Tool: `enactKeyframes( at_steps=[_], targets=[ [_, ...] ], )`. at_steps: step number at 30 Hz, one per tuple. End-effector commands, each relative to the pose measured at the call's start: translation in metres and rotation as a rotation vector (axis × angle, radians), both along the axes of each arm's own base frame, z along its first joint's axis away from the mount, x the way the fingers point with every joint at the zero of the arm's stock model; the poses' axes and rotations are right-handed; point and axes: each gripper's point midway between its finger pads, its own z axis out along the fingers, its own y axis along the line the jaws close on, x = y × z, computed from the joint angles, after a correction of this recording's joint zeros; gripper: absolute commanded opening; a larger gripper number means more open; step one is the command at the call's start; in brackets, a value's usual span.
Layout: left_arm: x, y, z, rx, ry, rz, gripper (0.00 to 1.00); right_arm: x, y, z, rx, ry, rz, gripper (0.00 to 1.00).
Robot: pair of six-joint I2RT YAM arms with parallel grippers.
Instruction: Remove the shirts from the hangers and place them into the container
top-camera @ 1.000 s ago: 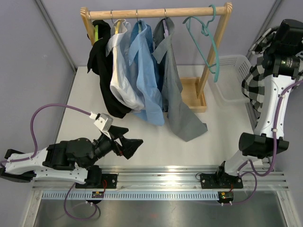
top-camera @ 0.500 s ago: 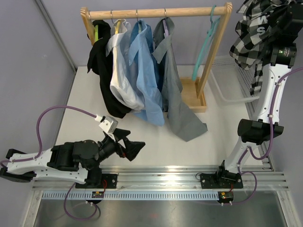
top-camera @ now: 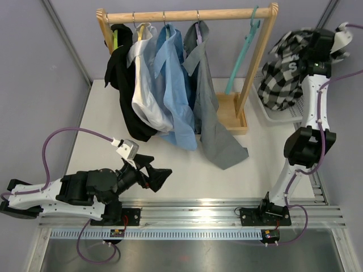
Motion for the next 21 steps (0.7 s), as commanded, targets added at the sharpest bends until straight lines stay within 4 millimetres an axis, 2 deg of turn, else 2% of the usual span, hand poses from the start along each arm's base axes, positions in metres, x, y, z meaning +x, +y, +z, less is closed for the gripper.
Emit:
enactKeyframes(
  at_steps=[1, 2, 3, 5, 6, 10, 11, 12, 13, 14, 15, 17, 21],
  targets=[
    [0.004, 0.003, 0.006, -0.049, 0.013, 0.043, 0.99, 0.010, -0.012, -0.100, 0.057, 0.244, -0.068, 0.00],
    [0.004, 0.004, 0.005, -0.048, 0.014, 0.043, 0.99, 0.011, -0.013, -0.120, 0.068, 0.296, -0.072, 0.00],
    [0.004, 0.004, 0.006, -0.051, 0.015, 0.043, 0.99, 0.009, -0.017, -0.156, 0.087, 0.403, -0.092, 0.00],
    [0.005, 0.003, 0.007, -0.051, 0.014, 0.044, 0.99, 0.007, -0.015, -0.188, 0.109, 0.483, -0.095, 0.00],
    [0.005, 0.003, 0.007, -0.051, 0.015, 0.045, 0.99, 0.004, -0.016, -0.216, 0.124, 0.558, -0.102, 0.00],
    [0.004, 0.003, 0.006, -0.048, 0.019, 0.042, 0.99, 0.003, -0.010, -0.262, 0.158, 0.706, -0.067, 0.00],
    [0.004, 0.002, 0.006, -0.049, 0.020, 0.043, 0.99, 0.002, -0.009, -0.293, 0.174, 0.782, -0.062, 0.00],
    [0.004, 0.003, 0.006, -0.049, 0.020, 0.043, 0.99, 0.003, -0.003, -0.294, 0.190, 0.802, -0.026, 0.00],
    [0.004, 0.003, 0.005, -0.044, 0.020, 0.044, 0.99, 0.006, 0.000, -0.304, 0.203, 0.824, 0.008, 0.00],
    [0.004, 0.002, 0.006, -0.047, 0.020, 0.041, 0.99, 0.007, 0.003, -0.330, 0.219, 0.878, 0.026, 0.00],
    [0.004, 0.002, 0.006, -0.049, 0.020, 0.043, 0.99, 0.008, 0.006, -0.328, 0.230, 0.882, 0.045, 0.00],
    [0.004, 0.003, 0.007, -0.047, 0.021, 0.041, 0.99, 0.014, 0.012, -0.345, 0.246, 0.898, 0.090, 0.00],
    [0.004, 0.005, 0.008, -0.046, 0.026, 0.046, 0.99, 0.026, 0.023, -0.344, 0.275, 0.848, 0.158, 0.14]
  ],
)
